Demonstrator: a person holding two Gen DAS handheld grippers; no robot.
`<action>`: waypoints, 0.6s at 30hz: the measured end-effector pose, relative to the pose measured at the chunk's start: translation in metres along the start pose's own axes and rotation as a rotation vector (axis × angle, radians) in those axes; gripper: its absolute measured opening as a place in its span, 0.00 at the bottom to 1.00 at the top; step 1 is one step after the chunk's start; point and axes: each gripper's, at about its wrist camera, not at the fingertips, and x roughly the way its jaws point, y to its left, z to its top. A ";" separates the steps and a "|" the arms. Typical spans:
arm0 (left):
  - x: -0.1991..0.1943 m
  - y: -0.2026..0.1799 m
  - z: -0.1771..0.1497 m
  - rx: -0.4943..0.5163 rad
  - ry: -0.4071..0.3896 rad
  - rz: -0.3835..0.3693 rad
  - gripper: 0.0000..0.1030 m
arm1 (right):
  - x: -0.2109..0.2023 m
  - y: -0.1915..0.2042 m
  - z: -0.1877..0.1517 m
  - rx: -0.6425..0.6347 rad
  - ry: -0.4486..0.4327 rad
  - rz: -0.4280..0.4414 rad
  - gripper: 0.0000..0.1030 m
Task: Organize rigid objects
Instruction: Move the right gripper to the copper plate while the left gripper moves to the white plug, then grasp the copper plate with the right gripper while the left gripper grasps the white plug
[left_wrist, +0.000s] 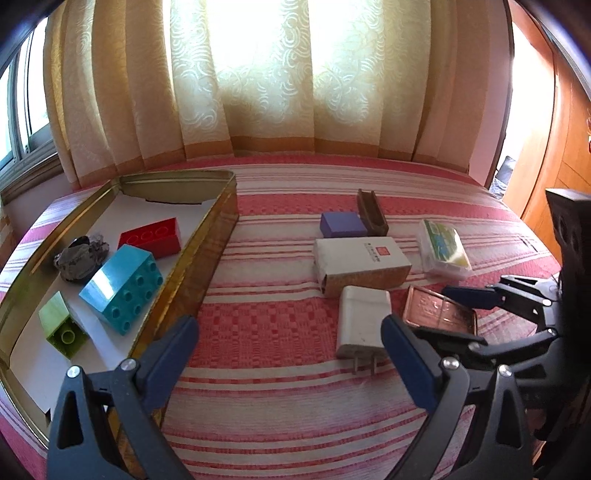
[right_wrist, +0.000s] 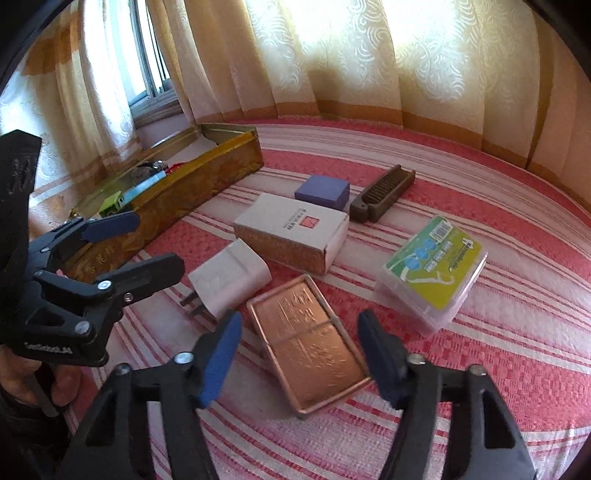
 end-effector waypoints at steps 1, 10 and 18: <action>0.000 -0.001 0.000 0.005 -0.002 -0.005 0.97 | 0.001 -0.001 0.000 0.006 0.006 0.005 0.54; 0.004 -0.019 0.002 0.069 0.005 -0.033 0.97 | -0.003 -0.004 -0.001 0.026 -0.009 -0.029 0.48; 0.015 -0.039 0.004 0.150 0.042 -0.049 0.92 | -0.019 -0.023 -0.003 0.121 -0.081 -0.056 0.48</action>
